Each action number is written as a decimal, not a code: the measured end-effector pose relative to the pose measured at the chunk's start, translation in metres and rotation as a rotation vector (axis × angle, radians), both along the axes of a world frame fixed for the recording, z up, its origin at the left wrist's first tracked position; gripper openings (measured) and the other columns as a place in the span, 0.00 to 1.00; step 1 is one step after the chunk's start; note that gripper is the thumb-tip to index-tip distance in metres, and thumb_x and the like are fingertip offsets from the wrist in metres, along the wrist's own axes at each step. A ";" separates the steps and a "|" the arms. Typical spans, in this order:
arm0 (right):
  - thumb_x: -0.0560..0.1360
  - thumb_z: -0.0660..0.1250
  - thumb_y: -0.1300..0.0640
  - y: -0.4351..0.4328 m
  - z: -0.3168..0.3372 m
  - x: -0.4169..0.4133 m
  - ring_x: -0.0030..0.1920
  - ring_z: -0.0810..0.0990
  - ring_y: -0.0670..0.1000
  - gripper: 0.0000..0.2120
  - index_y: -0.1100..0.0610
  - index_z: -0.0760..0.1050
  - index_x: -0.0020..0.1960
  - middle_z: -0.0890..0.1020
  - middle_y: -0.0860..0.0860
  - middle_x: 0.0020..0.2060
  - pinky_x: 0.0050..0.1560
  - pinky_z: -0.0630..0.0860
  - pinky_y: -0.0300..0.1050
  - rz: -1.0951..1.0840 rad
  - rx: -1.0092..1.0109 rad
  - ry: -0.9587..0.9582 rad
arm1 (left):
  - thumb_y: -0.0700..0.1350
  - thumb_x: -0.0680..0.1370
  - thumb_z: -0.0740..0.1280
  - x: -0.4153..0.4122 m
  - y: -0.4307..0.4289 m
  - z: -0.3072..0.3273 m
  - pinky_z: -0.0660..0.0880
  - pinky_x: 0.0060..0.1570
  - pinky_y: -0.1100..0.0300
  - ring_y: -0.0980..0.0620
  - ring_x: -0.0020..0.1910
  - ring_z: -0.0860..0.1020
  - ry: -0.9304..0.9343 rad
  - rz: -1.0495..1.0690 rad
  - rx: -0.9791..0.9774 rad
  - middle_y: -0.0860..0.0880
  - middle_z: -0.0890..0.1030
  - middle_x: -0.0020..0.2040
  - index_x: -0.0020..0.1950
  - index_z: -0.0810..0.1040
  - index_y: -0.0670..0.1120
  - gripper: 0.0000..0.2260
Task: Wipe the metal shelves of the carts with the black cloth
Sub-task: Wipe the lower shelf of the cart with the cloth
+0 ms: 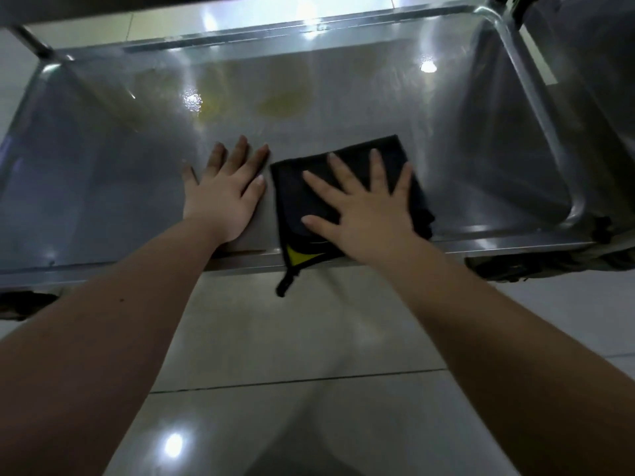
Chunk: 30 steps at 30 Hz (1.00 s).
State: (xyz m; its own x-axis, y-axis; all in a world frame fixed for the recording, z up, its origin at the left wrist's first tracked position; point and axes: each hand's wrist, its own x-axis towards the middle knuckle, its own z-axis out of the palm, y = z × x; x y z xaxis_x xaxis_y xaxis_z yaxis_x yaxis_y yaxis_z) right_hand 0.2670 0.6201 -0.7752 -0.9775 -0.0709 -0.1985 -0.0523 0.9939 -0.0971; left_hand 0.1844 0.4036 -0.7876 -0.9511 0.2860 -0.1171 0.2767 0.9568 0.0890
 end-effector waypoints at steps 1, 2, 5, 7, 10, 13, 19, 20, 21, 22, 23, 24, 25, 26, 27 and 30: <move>0.74 0.44 0.25 0.018 0.000 0.004 0.77 0.34 0.64 0.33 0.30 0.39 0.76 0.40 0.40 0.79 0.69 0.32 0.74 -0.025 0.003 -0.001 | 0.57 0.84 0.47 0.000 0.001 0.000 0.40 0.71 0.32 0.48 0.80 0.45 0.000 -0.001 -0.005 0.58 0.46 0.81 0.79 0.47 0.66 0.23; 0.73 0.45 0.24 0.038 0.000 0.009 0.78 0.35 0.63 0.34 0.29 0.40 0.75 0.40 0.40 0.79 0.70 0.32 0.73 -0.058 0.007 -0.006 | 0.57 0.84 0.47 0.000 0.000 -0.001 0.40 0.71 0.32 0.47 0.80 0.46 0.003 -0.002 -0.008 0.57 0.46 0.81 0.79 0.47 0.66 0.23; 0.68 0.43 0.20 0.101 0.005 0.028 0.78 0.36 0.60 0.37 0.28 0.40 0.75 0.40 0.38 0.79 0.72 0.32 0.68 -0.180 0.008 -0.056 | 0.58 0.84 0.48 -0.001 -0.001 -0.003 0.42 0.71 0.31 0.46 0.80 0.47 0.022 -0.005 -0.012 0.56 0.47 0.81 0.79 0.48 0.65 0.23; 0.67 0.42 0.18 0.130 0.011 0.038 0.78 0.35 0.58 0.39 0.27 0.39 0.74 0.39 0.38 0.78 0.73 0.32 0.67 -0.256 -0.016 -0.110 | 0.58 0.84 0.48 0.000 0.000 -0.003 0.43 0.70 0.30 0.45 0.80 0.48 0.029 -0.008 -0.012 0.55 0.48 0.81 0.79 0.49 0.65 0.23; 0.65 0.41 0.21 0.134 0.014 0.041 0.77 0.33 0.59 0.38 0.26 0.36 0.73 0.36 0.38 0.78 0.72 0.31 0.67 -0.307 -0.013 -0.165 | 0.58 0.84 0.47 0.002 0.000 0.000 0.42 0.70 0.30 0.45 0.80 0.47 0.035 -0.010 -0.011 0.54 0.48 0.82 0.79 0.49 0.64 0.23; 0.69 0.42 0.23 0.109 0.014 0.035 0.76 0.30 0.63 0.35 0.26 0.33 0.72 0.33 0.39 0.77 0.71 0.31 0.71 -0.326 0.010 -0.178 | 0.58 0.83 0.49 0.003 -0.001 0.000 0.41 0.72 0.31 0.44 0.80 0.42 0.066 0.056 0.007 0.52 0.42 0.82 0.80 0.48 0.63 0.24; 0.73 0.39 0.24 -0.012 0.008 0.012 0.74 0.30 0.71 0.35 0.33 0.32 0.76 0.34 0.49 0.78 0.65 0.30 0.78 -0.092 0.063 -0.052 | 0.62 0.82 0.45 0.005 0.001 -0.003 0.35 0.69 0.28 0.40 0.78 0.35 0.091 0.284 -0.018 0.52 0.35 0.80 0.79 0.37 0.63 0.27; 0.73 0.39 0.24 -0.033 0.007 0.008 0.73 0.29 0.71 0.36 0.34 0.32 0.76 0.33 0.50 0.78 0.63 0.28 0.78 -0.047 0.085 -0.046 | 0.62 0.82 0.44 0.003 0.000 -0.003 0.36 0.69 0.28 0.41 0.78 0.35 0.064 0.269 -0.029 0.53 0.36 0.80 0.79 0.38 0.63 0.26; 0.74 0.39 0.24 -0.048 0.007 0.004 0.73 0.27 0.70 0.36 0.35 0.31 0.76 0.33 0.51 0.78 0.63 0.26 0.77 -0.012 0.102 -0.045 | 0.62 0.82 0.43 0.002 -0.002 -0.003 0.36 0.70 0.28 0.41 0.79 0.36 0.038 0.259 -0.036 0.53 0.38 0.81 0.79 0.39 0.63 0.26; 0.74 0.39 0.24 -0.057 0.007 0.001 0.73 0.27 0.70 0.36 0.35 0.31 0.76 0.33 0.52 0.78 0.63 0.26 0.77 0.010 0.105 -0.047 | 0.61 0.82 0.43 0.001 -0.004 -0.003 0.36 0.70 0.28 0.41 0.79 0.37 0.018 0.254 -0.040 0.53 0.39 0.81 0.79 0.40 0.64 0.25; 0.73 0.39 0.24 -0.058 0.006 -0.002 0.73 0.27 0.70 0.37 0.35 0.31 0.76 0.33 0.51 0.78 0.64 0.27 0.77 0.019 0.091 -0.051 | 0.61 0.82 0.43 0.000 -0.004 -0.003 0.37 0.70 0.28 0.41 0.79 0.38 0.003 0.252 -0.040 0.53 0.41 0.81 0.79 0.41 0.64 0.25; 0.73 0.40 0.23 -0.054 0.006 -0.002 0.73 0.28 0.69 0.37 0.34 0.31 0.76 0.33 0.49 0.78 0.65 0.29 0.77 0.020 0.067 -0.058 | 0.61 0.82 0.43 0.000 -0.004 -0.002 0.37 0.70 0.28 0.41 0.79 0.39 -0.009 0.250 -0.034 0.53 0.42 0.81 0.79 0.42 0.64 0.25; 0.73 0.40 0.23 -0.046 0.006 -0.001 0.74 0.29 0.68 0.36 0.33 0.32 0.75 0.33 0.47 0.78 0.66 0.31 0.77 0.018 0.043 -0.068 | 0.61 0.83 0.43 0.000 -0.002 -0.001 0.37 0.70 0.28 0.42 0.79 0.40 -0.017 0.245 -0.026 0.53 0.43 0.82 0.79 0.43 0.64 0.24; 0.72 0.41 0.23 -0.037 0.005 0.003 0.75 0.30 0.67 0.36 0.32 0.32 0.75 0.34 0.45 0.78 0.67 0.32 0.76 0.013 0.024 -0.078 | 0.60 0.83 0.43 0.001 0.000 0.000 0.38 0.70 0.28 0.42 0.80 0.41 -0.018 0.241 -0.022 0.53 0.44 0.82 0.79 0.43 0.63 0.24; 0.72 0.40 0.23 -0.028 0.005 0.007 0.75 0.30 0.66 0.35 0.31 0.33 0.75 0.34 0.44 0.78 0.67 0.32 0.76 0.005 0.009 -0.090 | 0.60 0.83 0.44 0.002 0.001 0.001 0.38 0.70 0.28 0.42 0.80 0.42 -0.016 0.240 -0.021 0.53 0.44 0.82 0.80 0.44 0.63 0.24; 0.71 0.38 0.23 -0.009 0.008 0.029 0.75 0.29 0.65 0.34 0.30 0.32 0.74 0.33 0.43 0.78 0.69 0.32 0.74 -0.038 -0.012 -0.125 | 0.61 0.83 0.44 0.002 0.001 0.000 0.37 0.70 0.28 0.42 0.80 0.41 -0.017 0.245 -0.004 0.53 0.44 0.82 0.79 0.44 0.64 0.25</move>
State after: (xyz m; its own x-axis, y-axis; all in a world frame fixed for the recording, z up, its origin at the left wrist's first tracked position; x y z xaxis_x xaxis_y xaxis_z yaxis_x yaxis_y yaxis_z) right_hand 0.2958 0.6111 -0.7669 -0.9473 -0.0373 -0.3180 -0.0013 0.9936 -0.1127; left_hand 0.1867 0.4047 -0.7878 -0.9899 0.0464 -0.1339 0.0348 0.9956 0.0875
